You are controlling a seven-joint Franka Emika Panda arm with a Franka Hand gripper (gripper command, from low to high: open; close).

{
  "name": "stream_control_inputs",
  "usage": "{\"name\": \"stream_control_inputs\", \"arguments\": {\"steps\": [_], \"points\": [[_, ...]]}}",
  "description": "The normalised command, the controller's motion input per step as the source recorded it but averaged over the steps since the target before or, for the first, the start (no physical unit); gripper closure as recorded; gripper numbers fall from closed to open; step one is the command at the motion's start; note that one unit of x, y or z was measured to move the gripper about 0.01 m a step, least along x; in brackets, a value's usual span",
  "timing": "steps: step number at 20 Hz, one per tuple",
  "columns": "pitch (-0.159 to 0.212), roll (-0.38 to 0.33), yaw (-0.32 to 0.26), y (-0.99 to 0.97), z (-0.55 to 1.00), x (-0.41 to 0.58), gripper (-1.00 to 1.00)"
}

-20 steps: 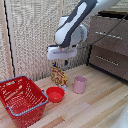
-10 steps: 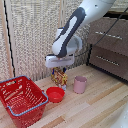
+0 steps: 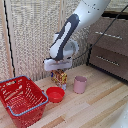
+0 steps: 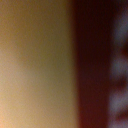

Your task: Meticulously direct the gripper system near the nourishment stick. Grapple the nourishment stick firmly with the gripper system. Progress with the gripper system grasping the stick toward the storage box. Tenderly permit the nourishment stick to descend into the box.

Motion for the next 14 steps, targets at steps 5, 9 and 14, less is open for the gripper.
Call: {"name": "stream_control_inputs", "arguments": {"steps": [5,9,14], "points": [[-0.011,-0.002,-0.041,0.0,0.12,0.006,1.0],[0.005,0.007,-0.032,0.0,0.29,0.006,1.0],[0.051,0.034,0.0,0.0,0.4,0.018,1.0]]}}
